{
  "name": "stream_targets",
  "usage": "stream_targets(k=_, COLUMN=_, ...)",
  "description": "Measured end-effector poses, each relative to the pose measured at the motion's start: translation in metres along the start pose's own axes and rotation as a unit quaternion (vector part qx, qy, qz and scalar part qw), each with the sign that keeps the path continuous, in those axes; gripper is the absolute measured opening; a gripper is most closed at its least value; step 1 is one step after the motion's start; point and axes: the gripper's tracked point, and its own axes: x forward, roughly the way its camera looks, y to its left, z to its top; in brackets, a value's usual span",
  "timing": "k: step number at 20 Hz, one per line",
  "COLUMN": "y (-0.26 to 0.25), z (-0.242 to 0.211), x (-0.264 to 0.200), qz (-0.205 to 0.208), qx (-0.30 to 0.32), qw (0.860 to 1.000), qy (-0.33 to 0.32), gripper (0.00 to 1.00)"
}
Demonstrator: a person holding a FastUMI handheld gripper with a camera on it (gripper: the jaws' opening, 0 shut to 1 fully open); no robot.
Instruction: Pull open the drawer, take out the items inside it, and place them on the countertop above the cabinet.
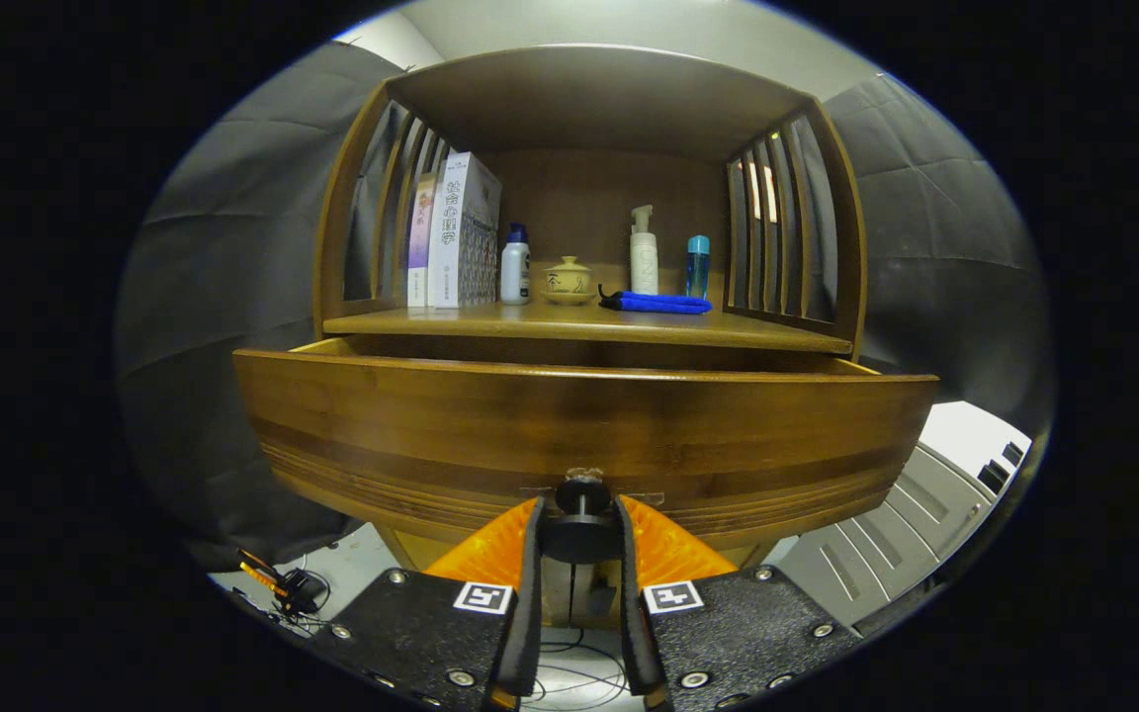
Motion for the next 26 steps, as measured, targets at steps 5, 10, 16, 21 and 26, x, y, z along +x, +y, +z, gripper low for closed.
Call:
stream_targets(k=5, y=0.005, z=-0.010, x=-0.033, qz=0.007, qx=0.005, qw=1.000, qy=0.005, gripper=0.34)
stream_targets(k=10, y=0.007, z=-0.019, x=-0.056, qz=0.013, qx=0.006, qw=1.000, qy=0.014, gripper=0.34)
stream_targets(k=16, y=0.015, z=-0.030, x=-0.084, qz=0.018, qx=0.012, qw=0.999, qy=0.026, gripper=0.34)
stream_targets(k=21, y=0.018, z=-0.015, x=-0.096, qz=0.059, qx=0.023, qw=0.998, qy=0.015, gripper=0.69)
stream_targets(k=26, y=0.008, z=0.061, x=-0.123, qz=0.082, qx=0.051, qw=0.993, qy=-0.067, gripper=0.96)
